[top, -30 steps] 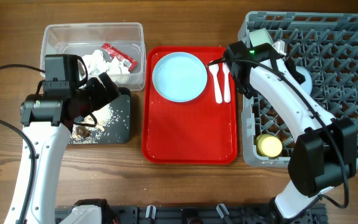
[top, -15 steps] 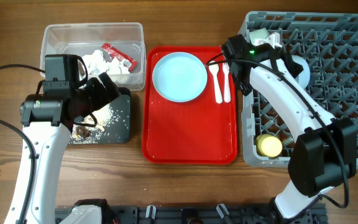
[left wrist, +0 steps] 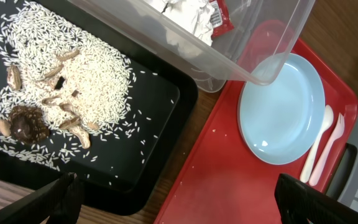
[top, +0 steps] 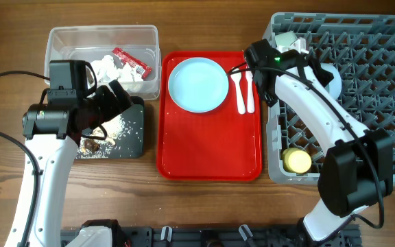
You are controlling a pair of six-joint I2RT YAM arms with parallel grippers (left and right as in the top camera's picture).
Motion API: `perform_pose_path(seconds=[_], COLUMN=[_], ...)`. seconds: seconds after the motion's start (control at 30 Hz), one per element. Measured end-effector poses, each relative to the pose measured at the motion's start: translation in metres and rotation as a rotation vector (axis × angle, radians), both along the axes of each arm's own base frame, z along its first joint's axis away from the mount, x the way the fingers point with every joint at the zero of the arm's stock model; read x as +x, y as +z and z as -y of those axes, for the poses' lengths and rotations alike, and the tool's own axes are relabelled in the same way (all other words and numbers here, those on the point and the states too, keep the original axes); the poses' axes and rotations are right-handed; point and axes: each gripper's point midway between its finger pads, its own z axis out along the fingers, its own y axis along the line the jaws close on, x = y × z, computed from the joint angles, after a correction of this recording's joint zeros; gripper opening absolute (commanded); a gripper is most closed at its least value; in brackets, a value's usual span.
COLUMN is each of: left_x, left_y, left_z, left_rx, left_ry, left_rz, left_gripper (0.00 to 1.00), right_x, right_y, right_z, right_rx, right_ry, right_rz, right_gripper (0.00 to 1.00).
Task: Sort waste into correct bins and load items into the dishwasher rack
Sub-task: 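Move the right gripper toward the light-blue plate on the red tray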
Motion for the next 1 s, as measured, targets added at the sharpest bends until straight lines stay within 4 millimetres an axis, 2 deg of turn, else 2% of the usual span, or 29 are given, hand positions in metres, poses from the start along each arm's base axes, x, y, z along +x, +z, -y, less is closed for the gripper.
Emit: perform_pose_path(seconds=[0.23,0.37,0.47,0.53,0.67,0.7,0.83,1.0], left_x=[0.0,0.0,0.0,0.0,0.0,0.0,0.0,0.0], left_y=[0.0,0.0,0.0,0.0,0.0,0.0,0.0,0.0], left_z=[0.0,0.0,0.0,0.0,0.0,0.0,0.0,0.0], left_rx=[0.0,0.0,0.0,0.0,0.0,0.0,0.0,0.0], left_ry=[0.0,0.0,0.0,0.0,0.0,0.0,0.0,0.0], left_rz=[0.0,0.0,0.0,0.0,0.0,0.0,0.0,0.0], left_gripper=[1.0,1.0,1.0,1.0,1.0,1.0,1.0,1.0], right_x=[-0.001,-0.001,-0.002,-0.004,-0.008,-0.008,-0.006,-0.006], right_y=[-0.003,-0.004,-0.009,-0.014,-0.018,-0.019,-0.022,-0.036], right_z=[-0.003,-0.016,-0.032,-0.041,-0.054,-0.056,-0.065,-0.074], right_rx=[0.001,0.008,0.026,0.035,0.03,0.03,0.046,0.128], right_ry=[0.009,0.043,0.086,0.115,0.168,0.179,0.207,0.228], right_rz=[-0.012,-0.016,-0.043,-0.08,-0.148,-0.161,-0.169,-0.205], right_gripper=[0.04,0.08,0.22,0.39,0.83,0.89,1.0,1.0])
